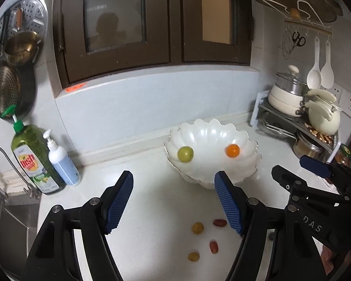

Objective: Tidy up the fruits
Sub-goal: 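Withdraw both open tools from the bowl back toward the remaining fruits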

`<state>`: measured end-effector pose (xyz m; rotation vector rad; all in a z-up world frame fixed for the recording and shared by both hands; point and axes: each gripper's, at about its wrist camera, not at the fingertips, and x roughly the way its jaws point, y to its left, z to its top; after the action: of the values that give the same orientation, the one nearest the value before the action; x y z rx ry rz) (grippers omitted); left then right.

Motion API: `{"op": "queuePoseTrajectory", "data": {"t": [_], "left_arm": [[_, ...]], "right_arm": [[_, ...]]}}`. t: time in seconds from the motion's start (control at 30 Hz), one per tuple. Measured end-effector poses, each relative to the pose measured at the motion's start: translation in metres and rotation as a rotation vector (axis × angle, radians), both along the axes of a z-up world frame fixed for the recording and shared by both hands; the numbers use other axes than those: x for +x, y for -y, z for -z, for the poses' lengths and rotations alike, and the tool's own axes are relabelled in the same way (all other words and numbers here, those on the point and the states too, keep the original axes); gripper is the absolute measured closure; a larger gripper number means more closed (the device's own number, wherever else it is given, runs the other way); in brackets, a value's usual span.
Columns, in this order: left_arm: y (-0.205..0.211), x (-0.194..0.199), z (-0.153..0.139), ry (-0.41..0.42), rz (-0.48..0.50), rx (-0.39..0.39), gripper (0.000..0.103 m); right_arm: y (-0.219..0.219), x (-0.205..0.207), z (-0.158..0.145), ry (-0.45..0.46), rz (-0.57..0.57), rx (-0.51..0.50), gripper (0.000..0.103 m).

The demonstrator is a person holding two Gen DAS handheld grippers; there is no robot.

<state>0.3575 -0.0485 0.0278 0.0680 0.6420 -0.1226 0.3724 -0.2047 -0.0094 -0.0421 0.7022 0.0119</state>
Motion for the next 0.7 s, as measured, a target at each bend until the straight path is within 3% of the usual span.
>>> {"op": "queuePoseTrajectory", "data": {"t": [0.33,0.7], "left_arm": [[-0.007,-0.016,0.019,-0.062,-0.008,-0.029,0.032],[-0.006,-0.037,0.039,-0.053,-0.016,-0.019,0.032]], "right_arm": [[-0.005,-0.016,0.01,-0.001,-0.007,-0.006,0.041],[-0.007,-0.033,0.031,-0.03,-0.019,-0.01,0.041]]}}
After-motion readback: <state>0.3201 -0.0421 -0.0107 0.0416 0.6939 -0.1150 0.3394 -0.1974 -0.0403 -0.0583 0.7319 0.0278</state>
